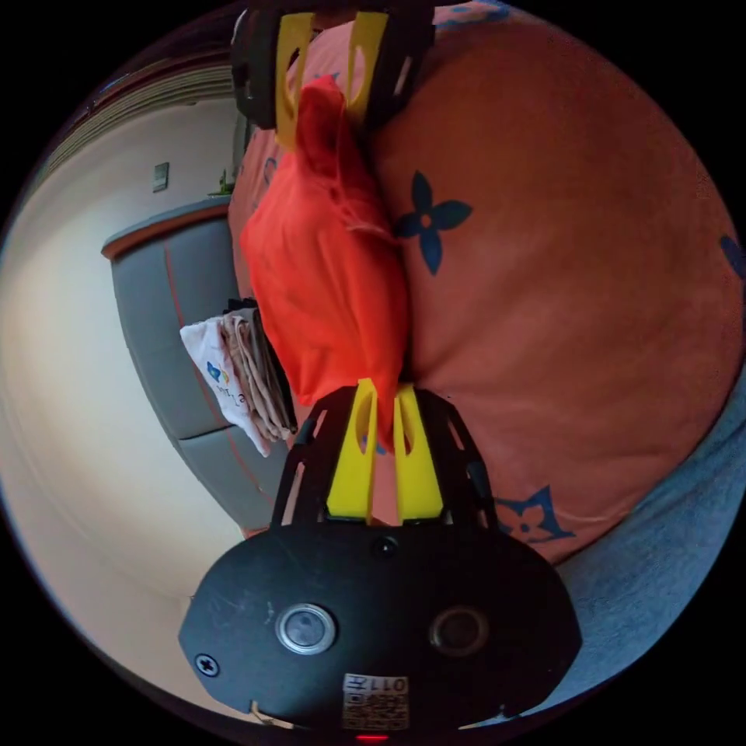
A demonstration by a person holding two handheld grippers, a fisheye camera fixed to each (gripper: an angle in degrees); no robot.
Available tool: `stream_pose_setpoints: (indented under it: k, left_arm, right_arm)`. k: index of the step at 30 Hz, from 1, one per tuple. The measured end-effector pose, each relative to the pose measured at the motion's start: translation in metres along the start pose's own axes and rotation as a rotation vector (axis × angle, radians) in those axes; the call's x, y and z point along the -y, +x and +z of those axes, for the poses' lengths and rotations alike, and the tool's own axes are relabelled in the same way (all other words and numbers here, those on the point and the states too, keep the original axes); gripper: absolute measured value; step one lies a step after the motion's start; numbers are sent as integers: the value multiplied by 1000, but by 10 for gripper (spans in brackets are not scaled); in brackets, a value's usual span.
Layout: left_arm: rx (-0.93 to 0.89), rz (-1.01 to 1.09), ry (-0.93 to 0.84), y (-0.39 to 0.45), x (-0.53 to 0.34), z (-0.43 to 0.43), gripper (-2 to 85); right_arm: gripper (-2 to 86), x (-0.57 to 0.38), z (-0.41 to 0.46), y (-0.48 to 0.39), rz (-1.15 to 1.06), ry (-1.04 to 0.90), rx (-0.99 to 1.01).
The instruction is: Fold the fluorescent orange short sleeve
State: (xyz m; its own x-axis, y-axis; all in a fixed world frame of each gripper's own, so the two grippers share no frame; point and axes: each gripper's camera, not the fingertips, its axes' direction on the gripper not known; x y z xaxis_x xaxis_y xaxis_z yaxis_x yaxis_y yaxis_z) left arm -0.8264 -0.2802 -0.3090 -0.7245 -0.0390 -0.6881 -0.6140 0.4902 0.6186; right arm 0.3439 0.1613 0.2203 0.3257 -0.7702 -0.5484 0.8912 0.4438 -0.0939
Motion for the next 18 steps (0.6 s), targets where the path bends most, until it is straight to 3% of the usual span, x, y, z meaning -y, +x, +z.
stream_pose_setpoints:
  k: [2, 7, 13, 18]
  left_arm:
    - [-75, 15, 17, -28, 8, -3, 19]
    - [-153, 20, 80, -145, 0, -20, 11]
    - [-576, -106, 239, -353, -55, -62, 8]
    - [-624, -24, 293, -447, -78, -108, 10]
  right_arm:
    - [57, 4, 14, 40, -122, 5, 148]
    - [35, 26, 42, 195, -162, -10, 456]
    - [26, 44, 22, 409, -174, 22, 800]
    - [24, 50, -5, 520, -144, 85, 850]
